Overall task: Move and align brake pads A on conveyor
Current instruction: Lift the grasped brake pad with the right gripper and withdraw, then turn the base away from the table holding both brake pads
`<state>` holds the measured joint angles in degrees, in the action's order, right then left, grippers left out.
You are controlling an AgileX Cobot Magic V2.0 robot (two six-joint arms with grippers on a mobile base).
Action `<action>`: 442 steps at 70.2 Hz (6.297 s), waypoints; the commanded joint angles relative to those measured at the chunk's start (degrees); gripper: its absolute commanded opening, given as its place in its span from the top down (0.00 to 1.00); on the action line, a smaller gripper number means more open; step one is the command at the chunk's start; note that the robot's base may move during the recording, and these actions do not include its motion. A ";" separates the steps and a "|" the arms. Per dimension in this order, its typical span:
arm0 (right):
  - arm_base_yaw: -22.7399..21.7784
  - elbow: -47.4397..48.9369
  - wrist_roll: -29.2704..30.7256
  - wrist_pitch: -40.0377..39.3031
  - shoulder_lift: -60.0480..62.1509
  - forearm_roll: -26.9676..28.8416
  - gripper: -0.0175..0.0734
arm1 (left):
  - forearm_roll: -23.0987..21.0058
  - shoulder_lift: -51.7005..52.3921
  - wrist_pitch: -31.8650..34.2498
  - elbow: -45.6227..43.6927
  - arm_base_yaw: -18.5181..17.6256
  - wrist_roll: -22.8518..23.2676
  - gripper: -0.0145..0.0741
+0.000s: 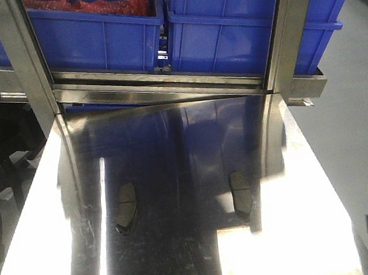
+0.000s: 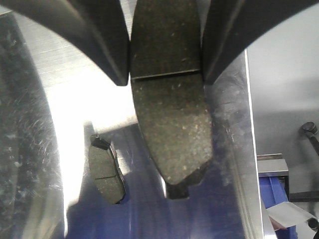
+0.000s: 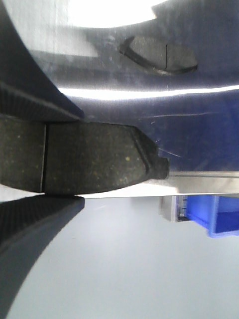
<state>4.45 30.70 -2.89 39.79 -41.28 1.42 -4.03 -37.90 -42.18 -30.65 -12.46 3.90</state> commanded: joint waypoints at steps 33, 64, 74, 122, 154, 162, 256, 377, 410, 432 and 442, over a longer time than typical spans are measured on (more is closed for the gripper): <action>-0.23 -2.17 0.25 -2.93 10.51 0.05 0.81 | -0.66 0.17 4.09 -1.44 -0.19 0.34 0.85; -0.23 -2.17 0.25 -2.71 10.51 0.05 0.81 | -0.66 0.17 4.09 -1.44 -0.19 0.34 0.85; -0.23 -2.17 0.25 -2.71 10.51 0.05 0.81 | -0.66 0.17 4.09 -1.44 -0.19 0.34 0.85; -0.23 -2.17 0.25 -2.73 10.51 0.10 0.81 | -0.61 0.17 4.09 -1.44 -0.19 0.34 0.85; -0.23 -2.17 0.25 -2.73 10.51 0.23 0.81 | -0.61 0.17 4.09 -1.44 -0.19 0.34 0.85; -0.23 -2.17 0.25 -2.73 10.51 0.23 0.81 | -0.61 0.17 4.09 -1.44 -0.19 0.34 0.85; -0.23 -2.17 0.25 -2.67 10.51 0.22 0.81 | -0.62 0.17 4.09 -1.44 -0.19 0.34 0.85; -0.23 -2.17 0.25 -2.70 10.51 0.22 0.81 | -0.62 0.17 4.09 -1.44 -0.19 0.34 0.85; -0.23 -2.17 0.25 -2.70 10.51 0.22 0.81 | -0.62 0.17 4.09 -1.44 -0.19 0.34 0.85; -0.23 -2.17 0.25 -2.70 10.51 0.22 0.81 | -0.62 0.17 4.09 -1.44 -0.19 0.34 0.85; -0.23 -2.17 0.25 -2.70 10.51 0.22 0.81 | -0.62 0.17 4.09 -1.44 -0.19 0.34 0.85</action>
<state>4.45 26.86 -2.89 41.55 -30.53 1.78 -4.20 -37.79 -42.60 -30.65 -12.46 3.90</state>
